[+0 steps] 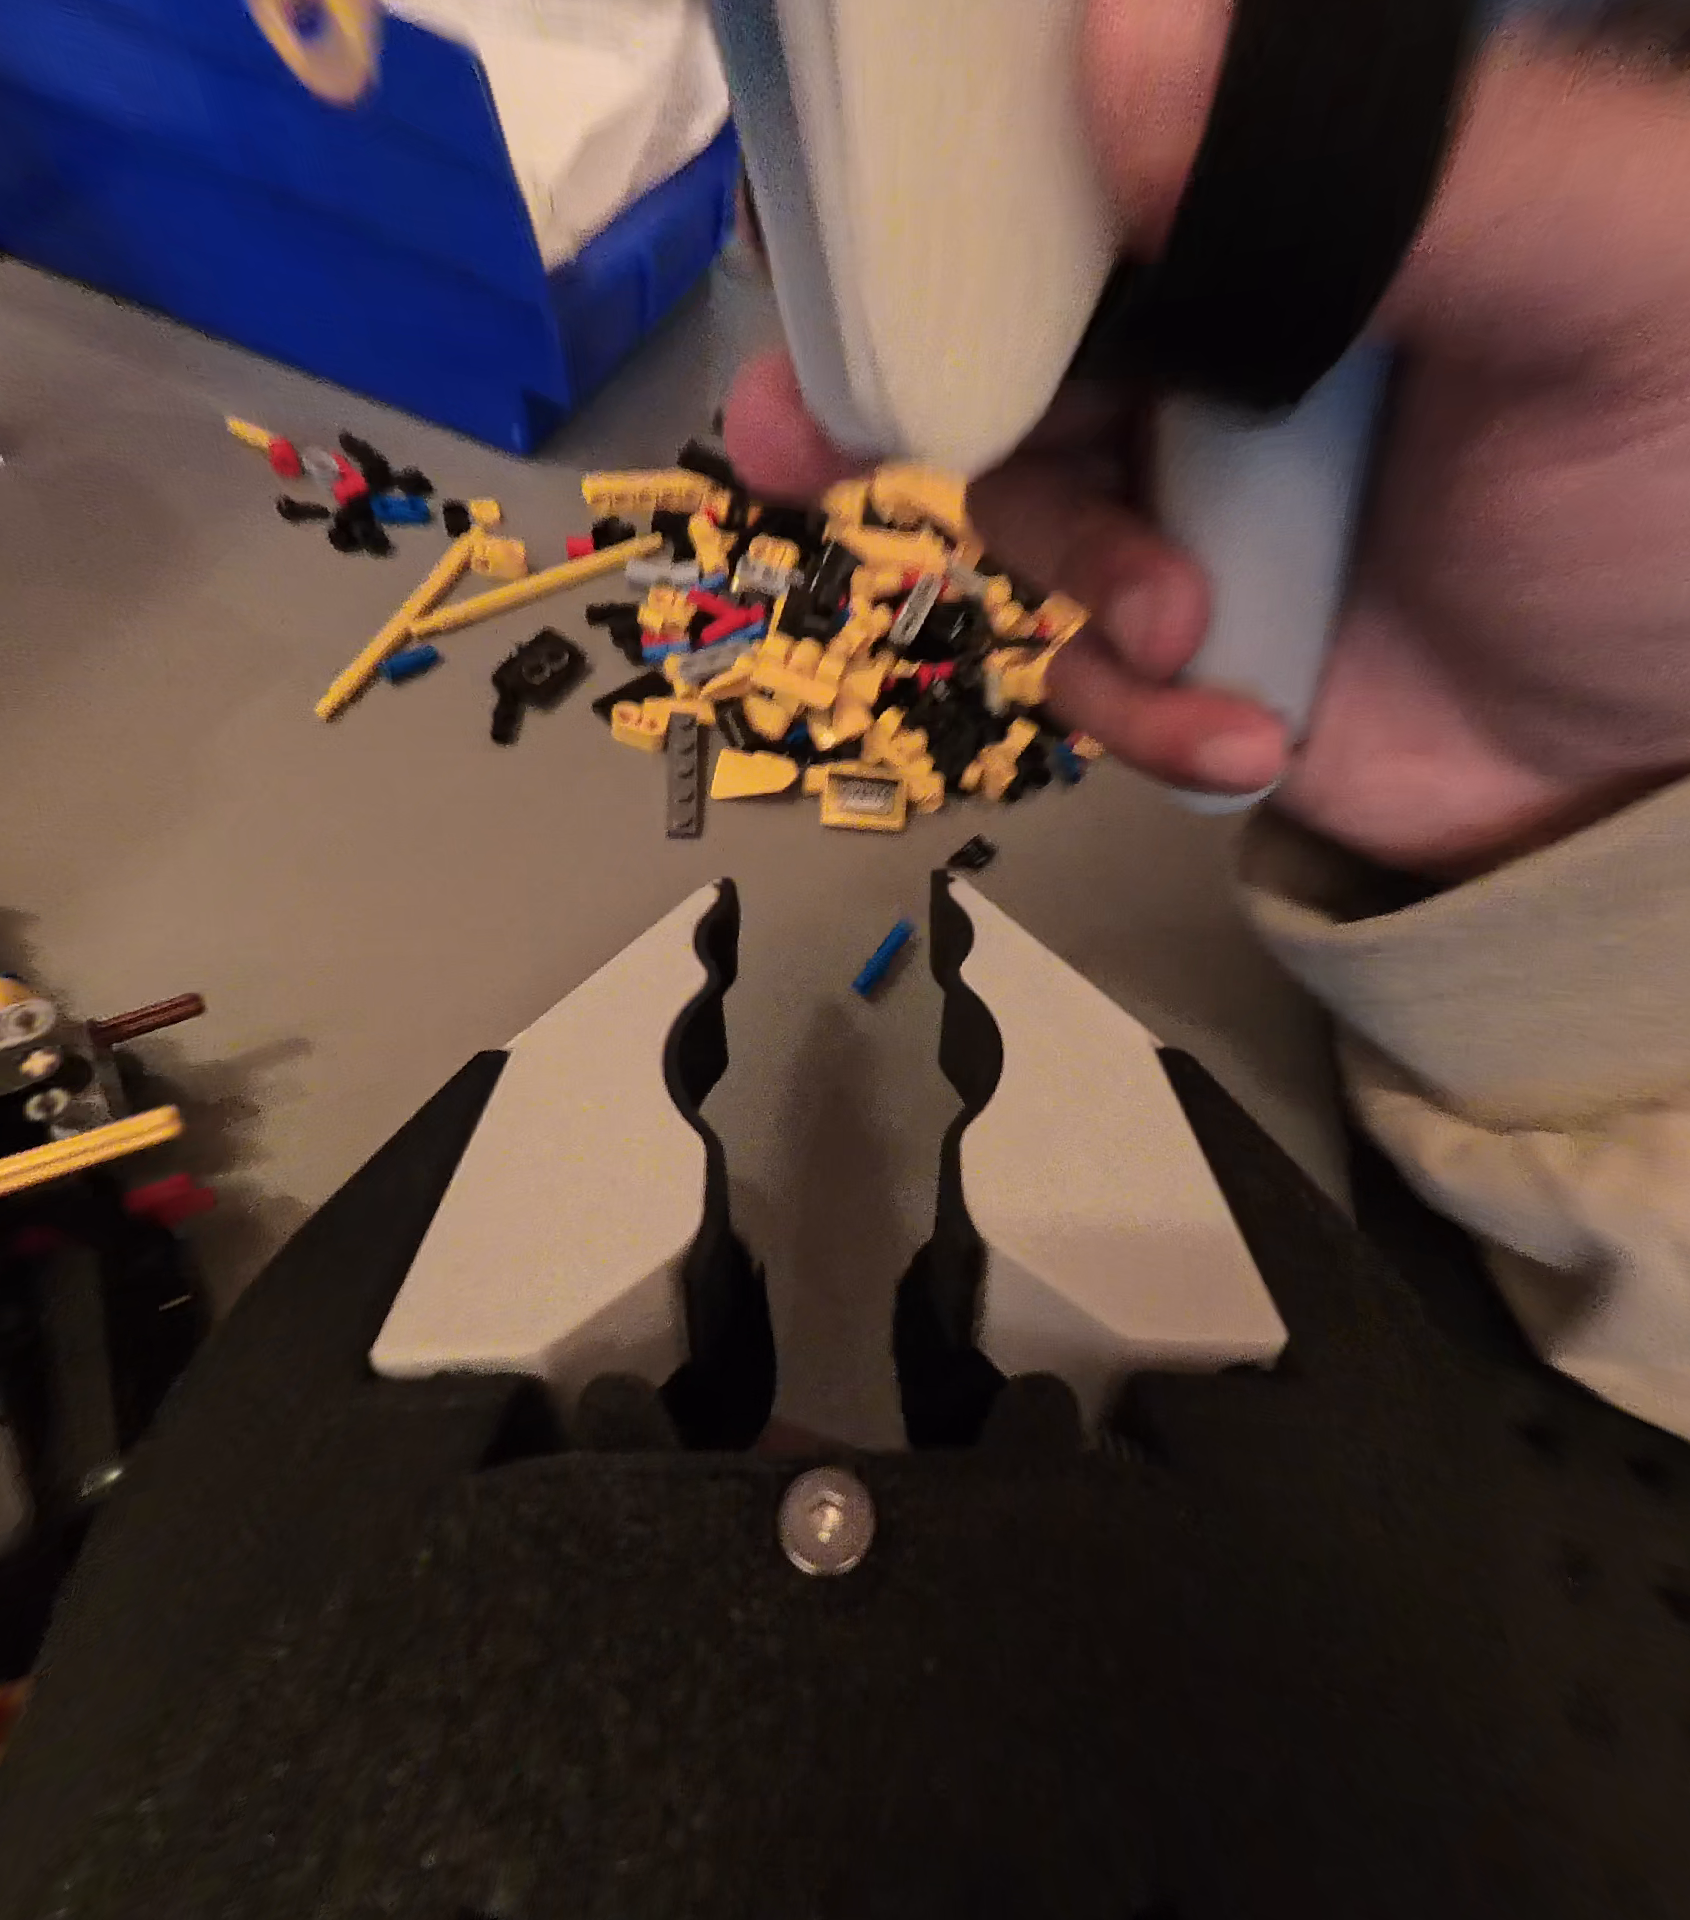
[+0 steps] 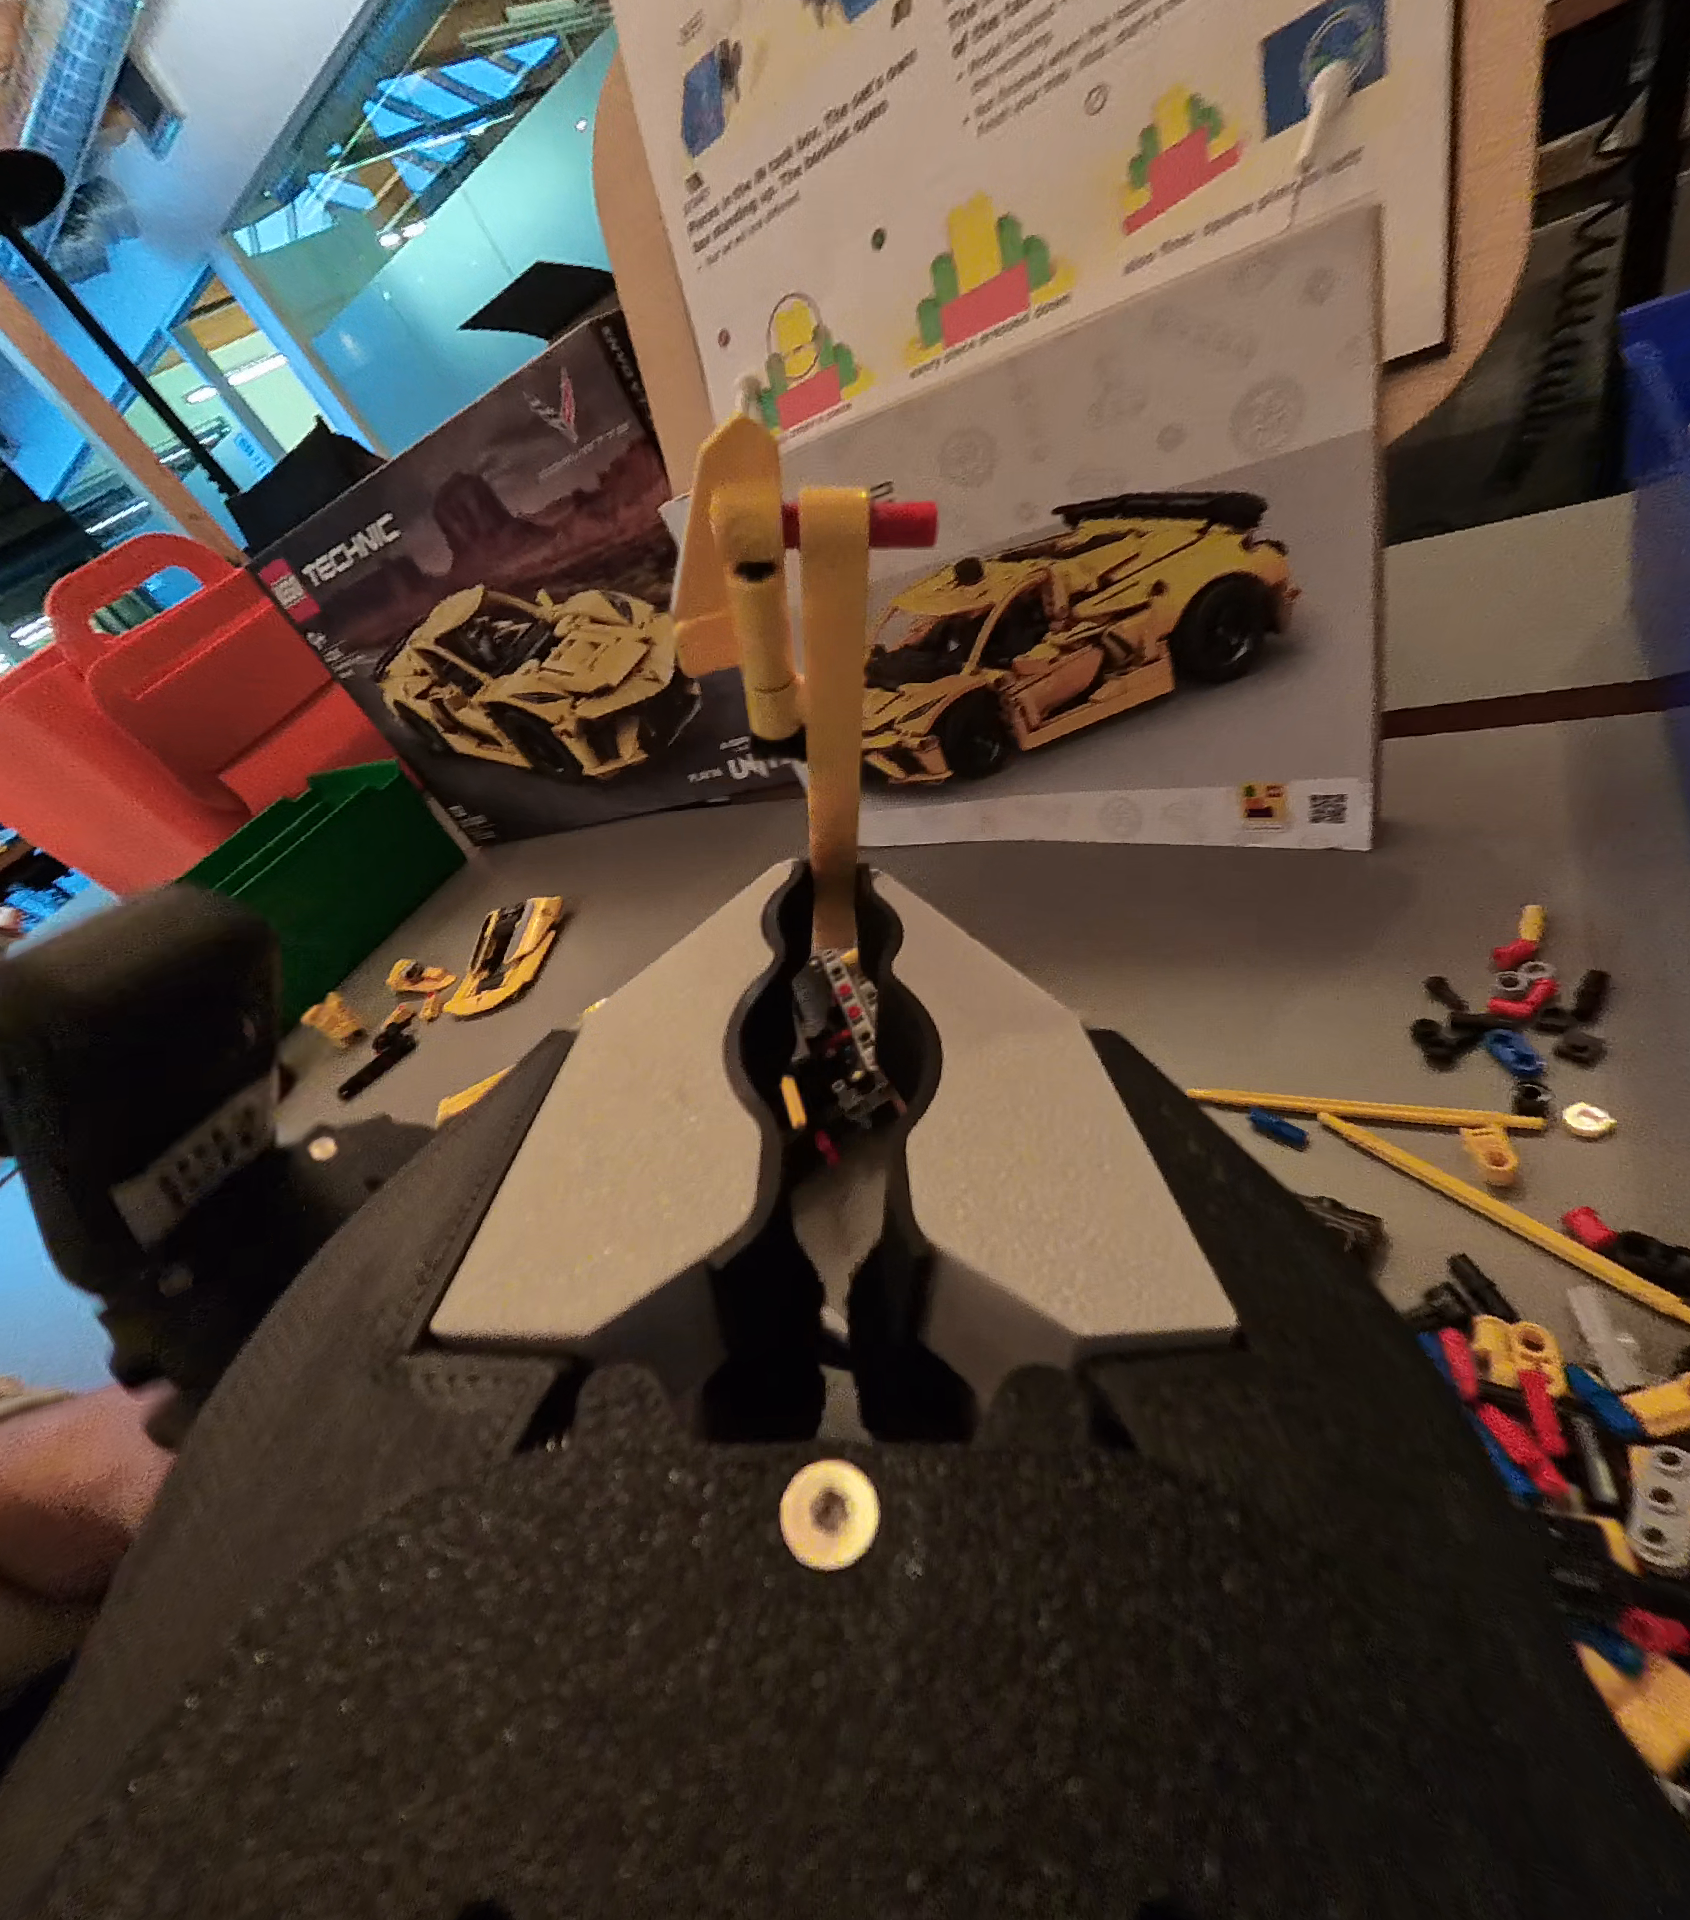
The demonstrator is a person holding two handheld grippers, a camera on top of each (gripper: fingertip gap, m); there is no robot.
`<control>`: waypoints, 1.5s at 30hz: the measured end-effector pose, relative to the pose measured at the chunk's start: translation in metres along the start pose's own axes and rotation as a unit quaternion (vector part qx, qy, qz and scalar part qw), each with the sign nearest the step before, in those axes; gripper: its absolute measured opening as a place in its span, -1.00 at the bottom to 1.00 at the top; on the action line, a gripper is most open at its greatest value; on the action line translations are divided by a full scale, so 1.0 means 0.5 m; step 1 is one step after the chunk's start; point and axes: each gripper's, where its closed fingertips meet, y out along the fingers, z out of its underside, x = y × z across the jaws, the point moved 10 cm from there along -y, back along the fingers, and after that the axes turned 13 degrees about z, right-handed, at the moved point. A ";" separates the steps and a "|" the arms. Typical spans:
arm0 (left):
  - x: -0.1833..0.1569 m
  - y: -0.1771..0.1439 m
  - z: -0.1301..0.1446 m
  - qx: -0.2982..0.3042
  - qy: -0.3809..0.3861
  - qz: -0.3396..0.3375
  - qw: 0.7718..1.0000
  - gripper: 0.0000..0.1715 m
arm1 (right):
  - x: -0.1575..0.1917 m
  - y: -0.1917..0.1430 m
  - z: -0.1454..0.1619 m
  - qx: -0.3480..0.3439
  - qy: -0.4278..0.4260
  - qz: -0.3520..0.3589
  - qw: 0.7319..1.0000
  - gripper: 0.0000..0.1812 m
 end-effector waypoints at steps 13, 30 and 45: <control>-0.094 -0.274 0.097 0.154 0.089 0.047 0.983 -0.61 | 0.091 0.050 0.059 0.080 -0.078 -0.103 0.988 -0.93; -0.132 -0.375 0.143 -0.104 -0.054 0.080 0.990 -0.60 | 0.275 -0.057 0.237 0.332 -0.245 -0.338 0.846 -0.93; -0.145 -0.401 0.177 -0.187 -0.031 0.090 0.978 -0.92 | 0.282 -0.026 0.258 0.299 -0.226 -0.364 0.852 -0.63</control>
